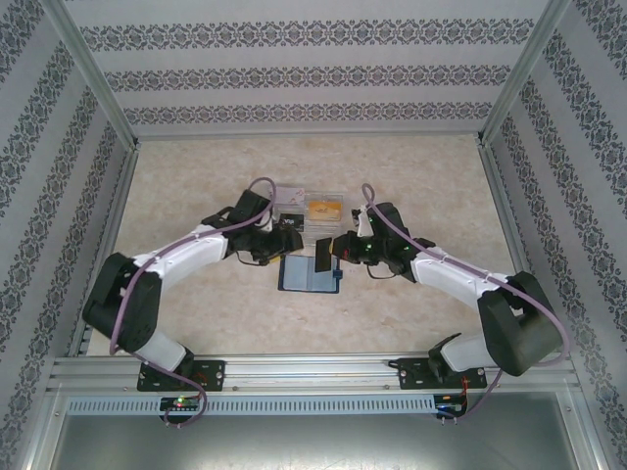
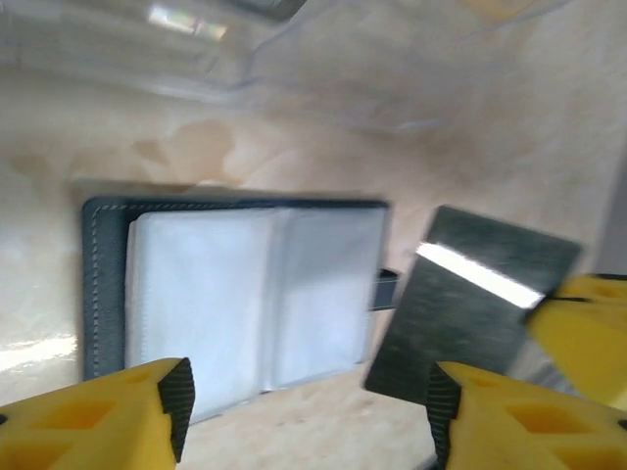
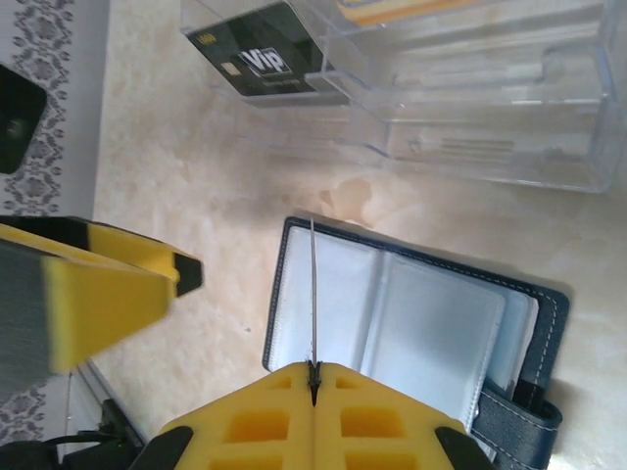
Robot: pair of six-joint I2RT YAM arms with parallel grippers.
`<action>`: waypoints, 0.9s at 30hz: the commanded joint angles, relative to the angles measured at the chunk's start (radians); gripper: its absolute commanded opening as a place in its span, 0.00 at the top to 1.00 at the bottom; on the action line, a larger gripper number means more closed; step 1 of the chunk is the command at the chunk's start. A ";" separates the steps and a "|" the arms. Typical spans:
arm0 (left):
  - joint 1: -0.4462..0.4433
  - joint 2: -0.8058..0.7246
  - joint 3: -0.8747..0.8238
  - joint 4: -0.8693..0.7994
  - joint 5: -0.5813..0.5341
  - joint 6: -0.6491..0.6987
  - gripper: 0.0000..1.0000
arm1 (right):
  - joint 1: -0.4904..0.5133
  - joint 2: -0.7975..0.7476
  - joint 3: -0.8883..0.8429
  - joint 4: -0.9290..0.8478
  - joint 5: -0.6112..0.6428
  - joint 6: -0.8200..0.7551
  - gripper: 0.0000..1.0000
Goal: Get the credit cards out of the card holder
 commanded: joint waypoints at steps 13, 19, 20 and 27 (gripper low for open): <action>0.078 -0.007 -0.052 0.529 0.404 -0.184 0.21 | -0.063 -0.005 0.036 0.379 -0.244 0.222 1.00; 0.078 0.000 -0.056 0.696 0.481 -0.276 0.47 | -0.084 -0.004 0.025 0.455 -0.269 0.281 1.00; 0.078 -0.008 -0.058 0.701 0.478 -0.275 0.51 | -0.085 -0.005 0.022 0.459 -0.269 0.285 1.00; 0.078 -0.012 -0.082 0.789 0.485 -0.334 0.86 | -0.095 -0.004 0.010 0.481 -0.269 0.313 1.00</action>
